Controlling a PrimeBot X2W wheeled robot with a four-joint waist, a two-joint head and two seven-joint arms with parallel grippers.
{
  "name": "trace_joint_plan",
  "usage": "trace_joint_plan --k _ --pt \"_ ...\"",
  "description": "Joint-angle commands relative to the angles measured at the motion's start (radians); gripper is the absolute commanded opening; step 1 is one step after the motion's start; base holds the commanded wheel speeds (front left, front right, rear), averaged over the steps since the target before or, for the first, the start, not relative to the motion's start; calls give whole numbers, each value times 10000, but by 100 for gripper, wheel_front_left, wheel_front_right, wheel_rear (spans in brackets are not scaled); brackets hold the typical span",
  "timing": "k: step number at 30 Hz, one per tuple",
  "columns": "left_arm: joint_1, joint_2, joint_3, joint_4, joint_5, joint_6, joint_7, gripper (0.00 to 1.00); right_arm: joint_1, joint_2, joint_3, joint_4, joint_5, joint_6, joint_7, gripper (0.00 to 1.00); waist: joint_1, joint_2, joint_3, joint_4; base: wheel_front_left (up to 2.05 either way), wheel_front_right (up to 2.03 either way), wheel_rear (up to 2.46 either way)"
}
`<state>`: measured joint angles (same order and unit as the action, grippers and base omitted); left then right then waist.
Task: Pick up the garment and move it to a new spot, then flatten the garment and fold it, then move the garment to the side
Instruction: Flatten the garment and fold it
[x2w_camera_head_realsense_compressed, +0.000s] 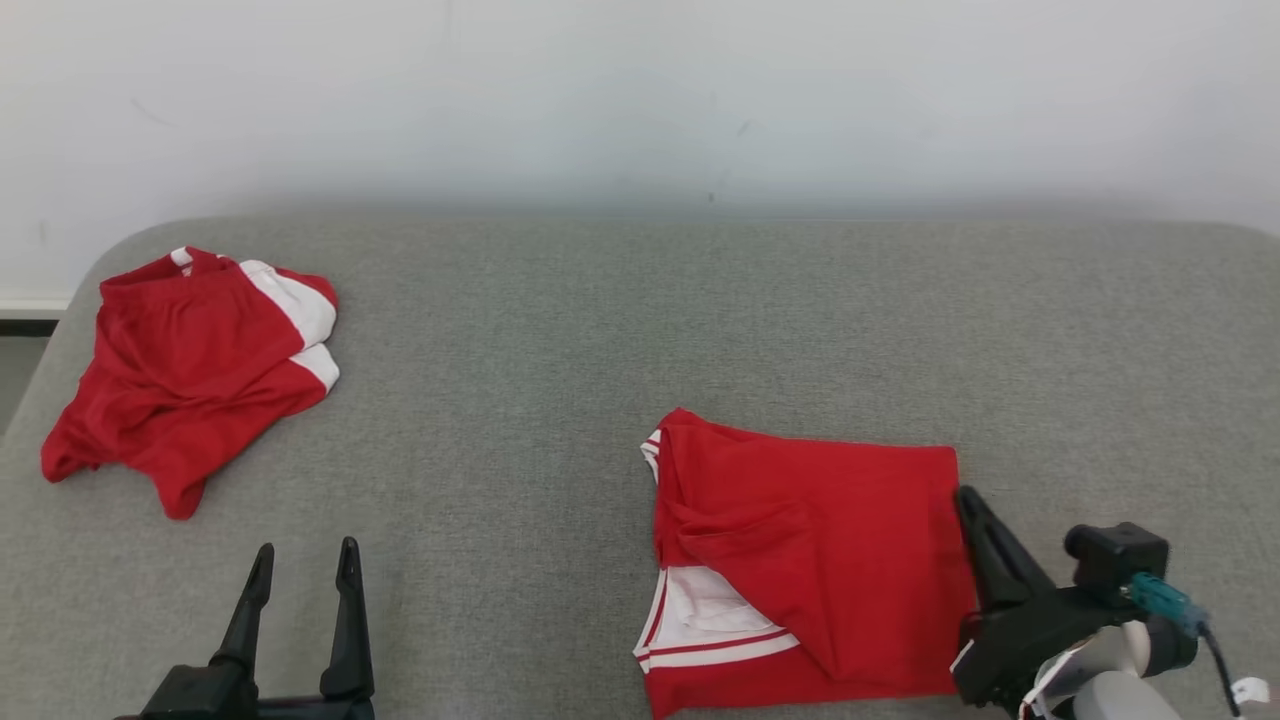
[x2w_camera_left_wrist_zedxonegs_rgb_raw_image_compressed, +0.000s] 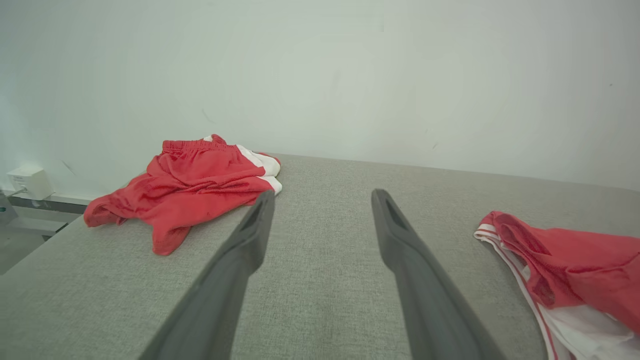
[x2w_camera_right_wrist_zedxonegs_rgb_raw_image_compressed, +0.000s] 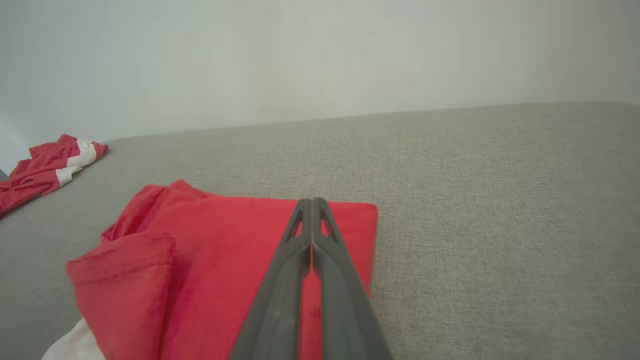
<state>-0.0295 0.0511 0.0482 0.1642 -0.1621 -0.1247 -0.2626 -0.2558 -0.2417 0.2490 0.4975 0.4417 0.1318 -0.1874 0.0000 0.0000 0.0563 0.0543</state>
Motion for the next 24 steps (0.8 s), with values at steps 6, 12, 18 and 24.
trace_joint_plan --k 6,12,18,24 --pt "-165 -14 91 56 76 -44 -31 100 -617 18 909 1492 137 -25 -319 0 0 0 139 341 0 0 0" --pt "-264 -14 92 81 40 -53 -31 100 -1093 316 1615 2654 342 -25 -608 0 0 0 300 525 0 0 0" --pt "-345 -12 77 108 -21 -56 -31 100 -1419 703 2451 3178 325 -25 -729 0 0 0 407 625 0 0 0" --pt "-353 -13 81 96 -54 -49 -31 100 -1441 1194 3286 2865 596 -25 -776 0 0 0 463 663 0 0 0"
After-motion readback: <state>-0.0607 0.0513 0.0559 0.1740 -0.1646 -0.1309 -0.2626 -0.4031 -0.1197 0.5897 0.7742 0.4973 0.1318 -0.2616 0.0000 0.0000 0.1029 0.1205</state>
